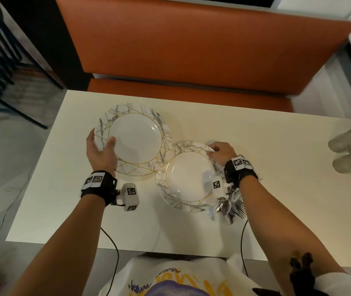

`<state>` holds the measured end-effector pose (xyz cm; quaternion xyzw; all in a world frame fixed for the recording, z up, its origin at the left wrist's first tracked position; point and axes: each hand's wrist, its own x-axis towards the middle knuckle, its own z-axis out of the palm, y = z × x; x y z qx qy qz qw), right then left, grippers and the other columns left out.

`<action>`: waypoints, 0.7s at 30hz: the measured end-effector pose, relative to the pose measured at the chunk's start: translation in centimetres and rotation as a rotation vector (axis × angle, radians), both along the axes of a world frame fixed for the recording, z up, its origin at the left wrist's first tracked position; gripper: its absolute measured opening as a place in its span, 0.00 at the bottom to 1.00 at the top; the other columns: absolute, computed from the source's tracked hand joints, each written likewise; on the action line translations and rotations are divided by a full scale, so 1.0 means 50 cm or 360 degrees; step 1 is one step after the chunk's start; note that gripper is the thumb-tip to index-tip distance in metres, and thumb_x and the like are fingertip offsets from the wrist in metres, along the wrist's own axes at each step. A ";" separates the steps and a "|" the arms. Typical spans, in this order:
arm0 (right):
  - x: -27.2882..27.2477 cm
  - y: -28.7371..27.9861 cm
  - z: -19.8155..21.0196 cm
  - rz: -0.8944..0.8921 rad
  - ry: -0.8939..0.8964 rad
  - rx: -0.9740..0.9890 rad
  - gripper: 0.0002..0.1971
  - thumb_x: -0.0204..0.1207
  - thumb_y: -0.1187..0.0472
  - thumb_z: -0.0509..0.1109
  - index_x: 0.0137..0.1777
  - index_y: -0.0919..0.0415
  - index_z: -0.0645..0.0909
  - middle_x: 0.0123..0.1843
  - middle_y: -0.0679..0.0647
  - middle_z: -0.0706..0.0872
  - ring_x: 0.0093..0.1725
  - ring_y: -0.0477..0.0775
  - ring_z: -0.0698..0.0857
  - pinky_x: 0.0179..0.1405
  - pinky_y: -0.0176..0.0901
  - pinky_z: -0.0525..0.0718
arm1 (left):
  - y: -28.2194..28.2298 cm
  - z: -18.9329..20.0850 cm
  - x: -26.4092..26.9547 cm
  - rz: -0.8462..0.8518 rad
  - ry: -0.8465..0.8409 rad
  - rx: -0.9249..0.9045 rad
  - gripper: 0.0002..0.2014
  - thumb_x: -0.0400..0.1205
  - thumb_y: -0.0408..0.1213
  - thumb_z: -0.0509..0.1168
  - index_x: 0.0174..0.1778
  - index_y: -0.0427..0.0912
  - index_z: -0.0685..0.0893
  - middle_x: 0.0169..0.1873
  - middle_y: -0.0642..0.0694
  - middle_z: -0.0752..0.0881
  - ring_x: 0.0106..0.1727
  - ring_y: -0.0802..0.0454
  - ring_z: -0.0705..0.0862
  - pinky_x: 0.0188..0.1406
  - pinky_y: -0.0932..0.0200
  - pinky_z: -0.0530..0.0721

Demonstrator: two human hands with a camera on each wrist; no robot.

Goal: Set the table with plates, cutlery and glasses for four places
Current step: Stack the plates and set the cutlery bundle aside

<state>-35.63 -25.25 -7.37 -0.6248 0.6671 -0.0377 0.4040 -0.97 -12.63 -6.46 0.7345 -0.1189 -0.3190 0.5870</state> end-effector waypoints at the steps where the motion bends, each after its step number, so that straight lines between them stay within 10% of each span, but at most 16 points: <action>1: -0.009 -0.011 0.008 0.0005 -0.0025 0.0004 0.12 0.81 0.57 0.74 0.63 0.57 0.86 0.62 0.53 0.87 0.60 0.55 0.84 0.57 0.42 0.79 | -0.001 0.000 0.003 0.0013 -0.0005 0.0002 0.33 0.77 0.46 0.76 0.77 0.68 0.75 0.68 0.51 0.88 0.70 0.30 0.86 0.66 0.23 0.83; 8: -0.102 -0.066 0.071 -0.0482 -0.0263 -0.0302 0.09 0.83 0.59 0.68 0.59 0.53 0.86 0.60 0.52 0.88 0.55 0.56 0.86 0.50 0.46 0.85 | -0.020 0.008 -0.001 -0.0028 -0.0068 0.0024 0.34 0.78 0.49 0.75 0.81 0.60 0.74 0.77 0.49 0.81 0.74 0.44 0.84 0.72 0.34 0.84; 14: -0.124 -0.071 0.081 -0.0820 -0.0475 -0.0374 0.10 0.79 0.57 0.71 0.57 0.51 0.89 0.59 0.52 0.90 0.60 0.57 0.87 0.66 0.56 0.86 | -0.038 0.000 -0.058 -0.0204 0.0107 -0.0003 0.28 0.79 0.42 0.73 0.77 0.59 0.78 0.69 0.50 0.88 0.67 0.43 0.88 0.68 0.35 0.87; 21: -0.054 -0.007 0.055 -0.0914 -0.0643 -0.0292 0.09 0.83 0.61 0.70 0.59 0.59 0.88 0.49 0.56 0.89 0.44 0.54 0.85 0.36 0.36 0.81 | -0.045 0.008 -0.127 -0.0304 0.0469 -0.0068 0.29 0.81 0.36 0.70 0.80 0.53 0.78 0.72 0.47 0.86 0.73 0.43 0.84 0.76 0.39 0.81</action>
